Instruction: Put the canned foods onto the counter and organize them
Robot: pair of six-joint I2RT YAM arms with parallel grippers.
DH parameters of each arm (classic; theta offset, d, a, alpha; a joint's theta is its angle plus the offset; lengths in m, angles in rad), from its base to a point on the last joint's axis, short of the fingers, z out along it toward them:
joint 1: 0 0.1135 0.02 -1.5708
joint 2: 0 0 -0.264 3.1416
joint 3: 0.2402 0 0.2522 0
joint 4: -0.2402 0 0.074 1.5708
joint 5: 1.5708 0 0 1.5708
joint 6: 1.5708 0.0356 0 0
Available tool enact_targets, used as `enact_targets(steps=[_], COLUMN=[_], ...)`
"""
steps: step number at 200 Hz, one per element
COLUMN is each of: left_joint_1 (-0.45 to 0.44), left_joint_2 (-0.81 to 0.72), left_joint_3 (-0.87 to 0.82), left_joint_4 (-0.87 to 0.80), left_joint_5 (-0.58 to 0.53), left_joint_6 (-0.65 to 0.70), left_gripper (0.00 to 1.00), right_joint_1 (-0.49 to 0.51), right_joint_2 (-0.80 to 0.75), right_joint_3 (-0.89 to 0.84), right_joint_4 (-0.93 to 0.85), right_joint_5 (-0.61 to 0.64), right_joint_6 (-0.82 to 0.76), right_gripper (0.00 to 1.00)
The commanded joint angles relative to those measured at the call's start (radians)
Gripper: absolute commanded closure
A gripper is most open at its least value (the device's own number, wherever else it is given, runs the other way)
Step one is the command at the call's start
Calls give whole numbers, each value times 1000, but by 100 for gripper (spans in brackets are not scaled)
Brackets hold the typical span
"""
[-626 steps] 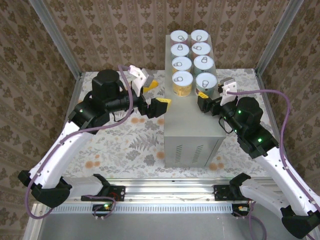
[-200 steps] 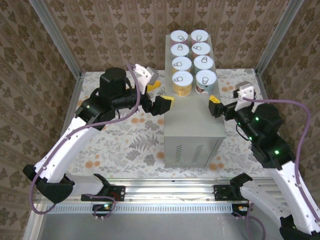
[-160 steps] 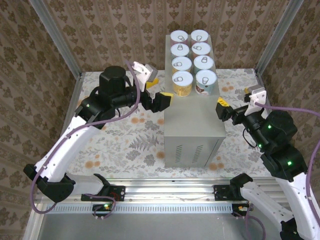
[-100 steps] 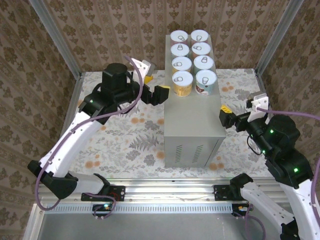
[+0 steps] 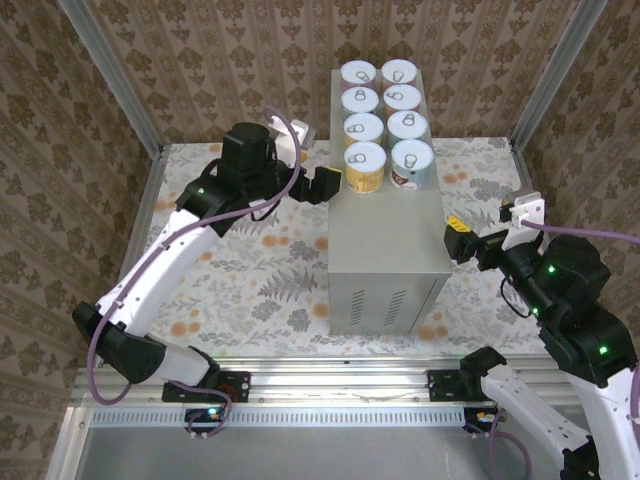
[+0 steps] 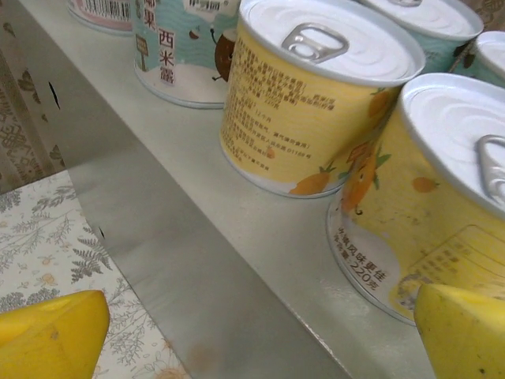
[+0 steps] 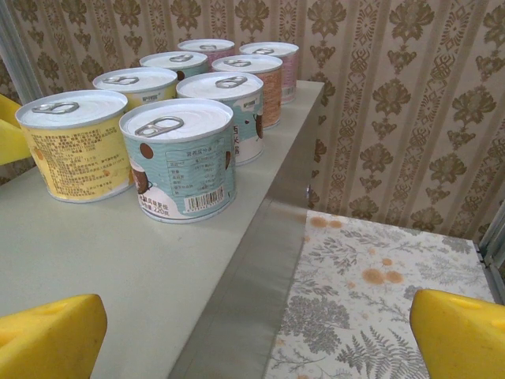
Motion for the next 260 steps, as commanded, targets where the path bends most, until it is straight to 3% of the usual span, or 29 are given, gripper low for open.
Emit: enact_targets(steps=[1, 175, 260], left_joint_1=[9, 16, 40], left_joint_2=[6, 48, -31], left_joint_3=[-10, 16, -41], left_joint_4=[27, 16, 24], left_joint_5=[23, 66, -28], left_joint_6=[-23, -25, -42], left_gripper=[0, 0, 0], right_joint_1=[-7, -7, -7], right_joint_2=[-13, -12, 19], right_joint_3=[23, -6, 23], right_joint_4=[-13, 14, 15], right_joint_5=[7, -10, -70], right_joint_6=[4, 4, -18], right_gripper=[0, 0, 0])
